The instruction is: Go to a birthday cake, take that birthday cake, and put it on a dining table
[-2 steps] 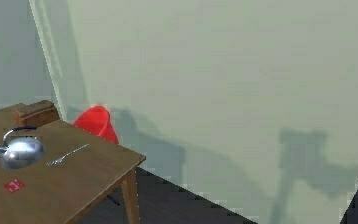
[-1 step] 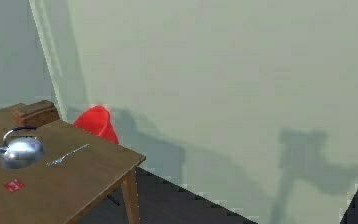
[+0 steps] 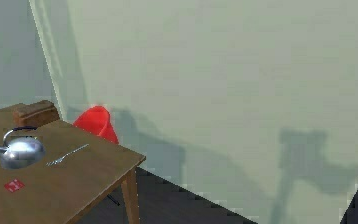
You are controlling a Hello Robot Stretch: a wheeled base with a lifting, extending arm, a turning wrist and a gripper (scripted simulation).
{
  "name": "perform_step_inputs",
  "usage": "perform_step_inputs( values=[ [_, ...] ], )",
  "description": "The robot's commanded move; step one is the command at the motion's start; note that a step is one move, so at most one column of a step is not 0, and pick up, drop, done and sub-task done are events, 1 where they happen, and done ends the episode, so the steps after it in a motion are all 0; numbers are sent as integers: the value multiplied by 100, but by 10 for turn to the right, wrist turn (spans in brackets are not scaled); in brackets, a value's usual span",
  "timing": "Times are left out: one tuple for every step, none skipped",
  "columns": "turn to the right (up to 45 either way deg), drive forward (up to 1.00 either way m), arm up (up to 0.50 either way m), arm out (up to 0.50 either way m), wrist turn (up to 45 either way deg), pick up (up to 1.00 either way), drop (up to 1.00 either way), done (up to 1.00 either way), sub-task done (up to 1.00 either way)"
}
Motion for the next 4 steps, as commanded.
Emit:
perform_step_inputs(
  values=[
    [0,0,0,0,450,0,0,0,0],
    [0,0,0,0,330,0,0,0,0],
    [0,0,-16,0,0,0,0,0,0],
    [0,0,0,0,0,100,0,0,0]
  ],
)
